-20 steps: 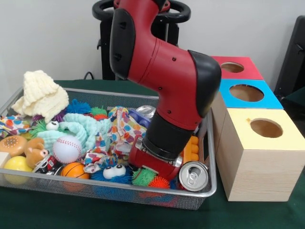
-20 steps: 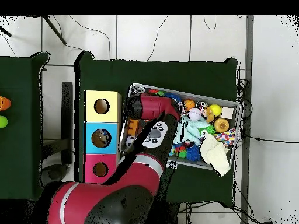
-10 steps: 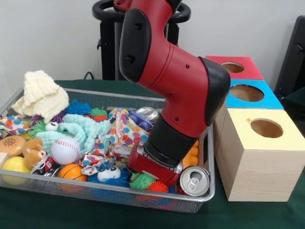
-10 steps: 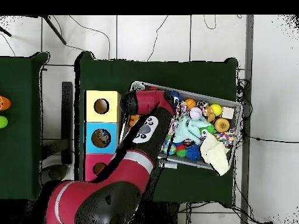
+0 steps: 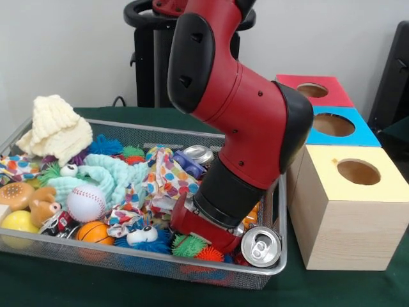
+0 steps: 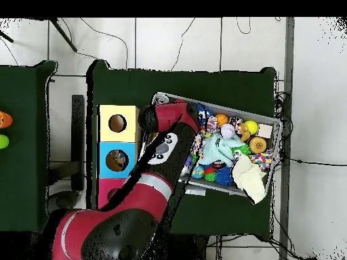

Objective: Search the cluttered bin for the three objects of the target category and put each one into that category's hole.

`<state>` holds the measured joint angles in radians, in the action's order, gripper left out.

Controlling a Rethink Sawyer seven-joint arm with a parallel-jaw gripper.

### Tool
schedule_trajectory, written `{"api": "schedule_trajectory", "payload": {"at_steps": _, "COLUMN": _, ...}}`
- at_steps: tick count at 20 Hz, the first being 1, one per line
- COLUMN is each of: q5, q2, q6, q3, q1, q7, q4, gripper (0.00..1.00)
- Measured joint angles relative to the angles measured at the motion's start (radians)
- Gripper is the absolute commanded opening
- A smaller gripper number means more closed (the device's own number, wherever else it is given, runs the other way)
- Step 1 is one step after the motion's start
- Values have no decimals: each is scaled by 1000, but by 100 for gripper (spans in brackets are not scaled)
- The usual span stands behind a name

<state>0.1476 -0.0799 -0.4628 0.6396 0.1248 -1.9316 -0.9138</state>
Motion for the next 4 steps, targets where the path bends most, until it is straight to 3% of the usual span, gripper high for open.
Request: {"api": "schedule_trajectory", "payload": {"at_steps": 4, "q5": -74, "q2": 14, "q6": -2, "q3": -38, "q1": -19, "q7": 0, "q4": 20, "gripper": 100}}
